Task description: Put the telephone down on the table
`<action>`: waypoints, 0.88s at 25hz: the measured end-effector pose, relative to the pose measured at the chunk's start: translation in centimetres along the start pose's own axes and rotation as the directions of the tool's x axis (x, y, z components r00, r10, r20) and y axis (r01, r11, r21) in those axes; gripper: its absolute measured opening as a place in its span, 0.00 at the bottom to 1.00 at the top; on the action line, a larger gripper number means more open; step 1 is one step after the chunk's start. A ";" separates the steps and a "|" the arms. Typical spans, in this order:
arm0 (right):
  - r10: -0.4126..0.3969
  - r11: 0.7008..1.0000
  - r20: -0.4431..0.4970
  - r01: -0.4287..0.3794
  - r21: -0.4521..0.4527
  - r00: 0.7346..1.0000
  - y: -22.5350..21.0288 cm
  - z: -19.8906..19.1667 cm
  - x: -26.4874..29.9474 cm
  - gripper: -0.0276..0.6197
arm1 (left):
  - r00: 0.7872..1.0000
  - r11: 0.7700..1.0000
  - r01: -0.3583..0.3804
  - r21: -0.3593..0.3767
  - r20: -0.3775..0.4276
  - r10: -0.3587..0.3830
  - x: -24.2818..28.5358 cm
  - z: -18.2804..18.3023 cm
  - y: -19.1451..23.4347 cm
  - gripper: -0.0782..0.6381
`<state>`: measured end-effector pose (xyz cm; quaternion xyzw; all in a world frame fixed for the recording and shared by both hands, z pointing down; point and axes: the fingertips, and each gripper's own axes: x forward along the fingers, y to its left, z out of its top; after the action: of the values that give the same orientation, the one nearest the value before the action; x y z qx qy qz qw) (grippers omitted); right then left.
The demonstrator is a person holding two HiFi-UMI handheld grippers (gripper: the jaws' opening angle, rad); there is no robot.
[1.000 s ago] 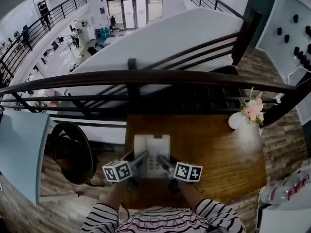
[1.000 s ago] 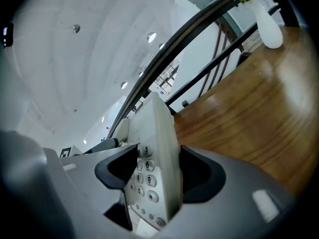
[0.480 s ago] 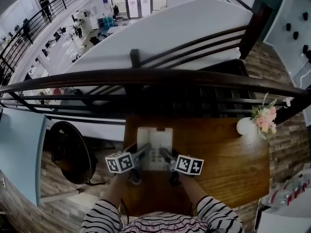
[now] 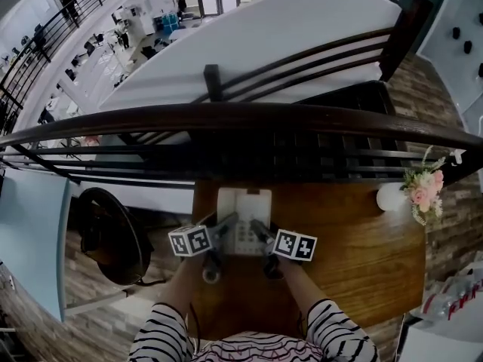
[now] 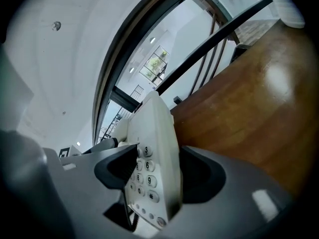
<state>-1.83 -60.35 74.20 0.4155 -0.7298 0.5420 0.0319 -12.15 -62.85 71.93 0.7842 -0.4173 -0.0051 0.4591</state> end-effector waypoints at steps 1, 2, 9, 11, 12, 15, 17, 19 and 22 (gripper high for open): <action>-0.003 1.000 -0.003 0.003 0.004 1.000 -0.1 0.1 0.3 0.45 | 1.000 1.000 -0.006 -0.002 -0.006 0.006 0.2 0.0 0.3 0.60; -0.006 1.000 -0.007 0.006 0.008 1.000 -0.3 0.2 0.5 0.45 | 1.000 1.000 -0.010 -0.004 -0.010 0.010 0.4 0.1 0.5 0.60; -0.026 0.999 -0.029 0.027 0.032 0.999 -1.3 0.5 2.0 0.45 | 0.999 0.999 -0.031 -0.024 -0.037 0.031 1.7 0.4 1.6 0.60; -0.027 0.999 -0.033 0.028 0.030 0.999 -1.5 0.5 2.1 0.46 | 0.999 0.999 -0.033 -0.018 -0.035 0.032 1.9 0.3 1.7 0.60; -0.027 0.999 -0.034 0.028 0.028 0.999 -1.7 0.6 2.2 0.47 | 0.999 0.999 -0.032 -0.017 -0.033 0.032 1.9 0.2 1.6 0.60; -0.023 0.999 -0.039 0.024 0.031 0.999 -1.8 0.6 2.3 0.48 | 0.999 0.999 -0.030 -0.011 -0.028 0.030 2.0 0.3 1.6 0.60; -0.017 0.999 -0.039 0.019 0.030 0.999 -1.8 0.6 2.3 0.48 | 0.999 1.000 -0.029 -0.010 -0.022 0.028 2.0 0.4 1.6 0.60; -0.009 1.000 -0.039 0.010 0.020 0.999 -1.8 0.5 2.2 0.48 | 1.000 1.000 -0.025 -0.012 -0.018 0.025 2.0 0.3 1.6 0.60; -0.014 1.000 -0.024 0.014 -0.018 1.000 -1.8 0.3 1.7 0.47 | 1.000 1.000 -0.015 0.010 0.026 0.015 1.3 0.4 1.4 0.60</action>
<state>-1.66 -61.70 76.27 0.4137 -0.7313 0.5401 0.0481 -12.41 -64.34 73.19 0.7833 -0.4291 -0.0093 0.4497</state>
